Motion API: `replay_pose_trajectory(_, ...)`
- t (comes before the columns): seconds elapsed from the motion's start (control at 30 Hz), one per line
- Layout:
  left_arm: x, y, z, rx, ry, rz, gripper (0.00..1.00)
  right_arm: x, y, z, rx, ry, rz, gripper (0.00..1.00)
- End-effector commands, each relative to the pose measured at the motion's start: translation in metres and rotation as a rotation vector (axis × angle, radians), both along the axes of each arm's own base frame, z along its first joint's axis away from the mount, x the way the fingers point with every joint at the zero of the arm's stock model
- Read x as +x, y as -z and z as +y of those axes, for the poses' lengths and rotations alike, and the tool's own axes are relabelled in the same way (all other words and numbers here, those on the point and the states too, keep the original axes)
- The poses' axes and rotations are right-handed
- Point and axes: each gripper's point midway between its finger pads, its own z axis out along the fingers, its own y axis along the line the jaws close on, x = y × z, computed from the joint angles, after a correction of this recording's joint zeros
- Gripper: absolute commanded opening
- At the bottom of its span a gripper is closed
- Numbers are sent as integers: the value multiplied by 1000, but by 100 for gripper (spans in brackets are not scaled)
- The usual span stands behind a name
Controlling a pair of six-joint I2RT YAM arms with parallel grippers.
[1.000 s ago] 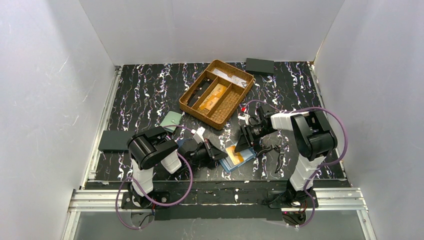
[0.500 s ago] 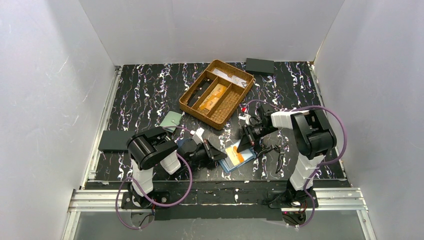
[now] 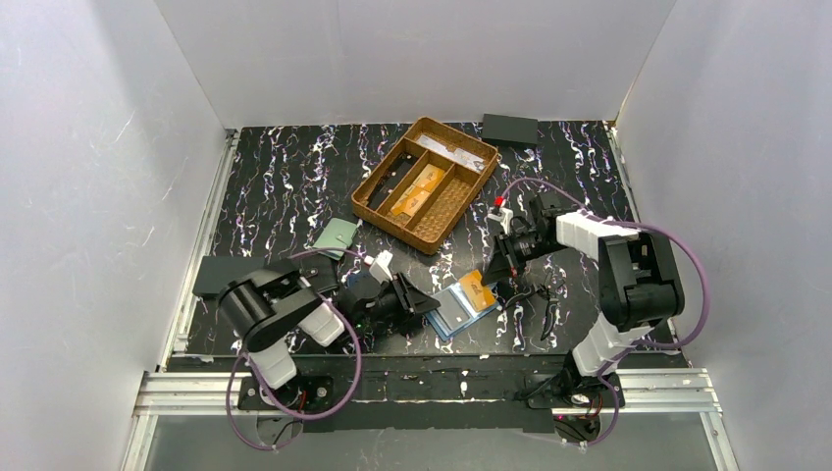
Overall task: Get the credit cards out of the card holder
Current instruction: Remove the credit card from the card holder.
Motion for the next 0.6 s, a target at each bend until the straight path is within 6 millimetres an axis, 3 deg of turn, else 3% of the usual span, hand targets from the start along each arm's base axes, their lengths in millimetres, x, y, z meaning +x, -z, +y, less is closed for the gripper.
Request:
replay_pose_trajectory(0.0,2,-2,20,131,-27,-46,29,3,-37,2,90,-54,-135,1)
replay_pose_trajectory(0.13,2,-34,33,196,-22,-147,39,2,-57,-2,136,-75,-212,1)
replay_pose_trajectory(0.3,7,-76,66,306,-73,-318,53,5,-86,-10,218,-54,-308,1)
replay_pose_trajectory(0.37,10,-100,82,338,-112,-406,69,7,-100,-12,241,-54,-333,1)
replay_pose_trajectory(0.43,14,-123,98,354,-163,-482,95,12,-114,-11,252,-62,-346,1)
replay_pose_trajectory(0.57,21,-165,119,332,-244,-621,98,40,-143,-9,248,-67,-366,1)
